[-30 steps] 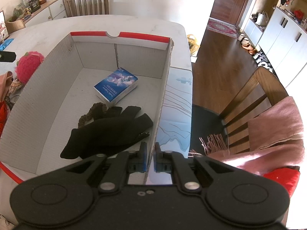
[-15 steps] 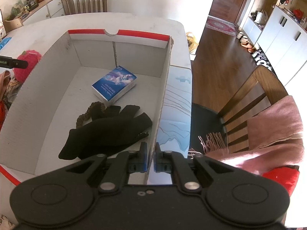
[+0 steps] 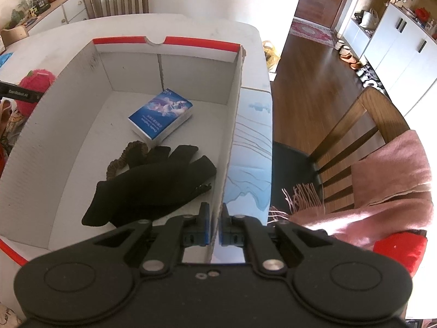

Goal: Organize objects
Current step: 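Return the left gripper to the pile and grasp the pink fuzzy ball, then lift the pink fuzzy ball over the box with the left gripper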

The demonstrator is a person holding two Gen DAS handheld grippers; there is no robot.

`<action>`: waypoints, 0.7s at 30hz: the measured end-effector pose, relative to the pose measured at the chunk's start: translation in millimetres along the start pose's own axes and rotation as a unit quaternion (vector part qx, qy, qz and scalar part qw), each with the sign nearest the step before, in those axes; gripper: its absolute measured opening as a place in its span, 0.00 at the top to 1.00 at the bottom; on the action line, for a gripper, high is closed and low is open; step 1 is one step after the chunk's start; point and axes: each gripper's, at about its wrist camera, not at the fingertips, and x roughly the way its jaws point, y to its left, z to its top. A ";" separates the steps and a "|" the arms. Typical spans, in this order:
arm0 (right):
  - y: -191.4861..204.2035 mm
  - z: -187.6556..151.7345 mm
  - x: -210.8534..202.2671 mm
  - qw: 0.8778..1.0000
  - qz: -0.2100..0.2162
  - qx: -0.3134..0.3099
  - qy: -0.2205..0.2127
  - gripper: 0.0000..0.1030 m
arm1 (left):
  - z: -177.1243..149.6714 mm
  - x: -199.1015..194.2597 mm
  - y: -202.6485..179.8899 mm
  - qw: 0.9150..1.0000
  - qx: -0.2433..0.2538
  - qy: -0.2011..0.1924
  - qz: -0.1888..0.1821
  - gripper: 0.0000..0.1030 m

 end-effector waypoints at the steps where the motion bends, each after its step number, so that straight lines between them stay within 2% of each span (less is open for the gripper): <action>1: -0.2 0.1 0.1 1.000 0.000 0.001 0.000 0.95 | -0.2 0.2 0.4 1.000 -0.002 -0.002 0.002 0.00; 8: -0.8 0.3 0.6 1.000 0.000 0.002 0.001 0.96 | -3.4 -3.7 -0.6 1.000 -0.003 -0.020 0.004 0.02; 10: -0.8 0.3 0.6 1.000 0.000 0.002 0.001 0.96 | -3.8 -6.4 -1.7 1.000 0.000 -0.025 0.003 0.11; 13: -0.7 0.3 0.8 1.000 0.000 0.000 0.001 0.96 | -4.3 -11.2 -3.3 0.999 0.003 -0.032 0.006 0.18; 21: 0.8 0.6 2.3 1.000 -0.002 -0.005 0.000 0.96 | -5.2 -29.7 -4.6 0.999 -0.009 -0.044 0.002 0.21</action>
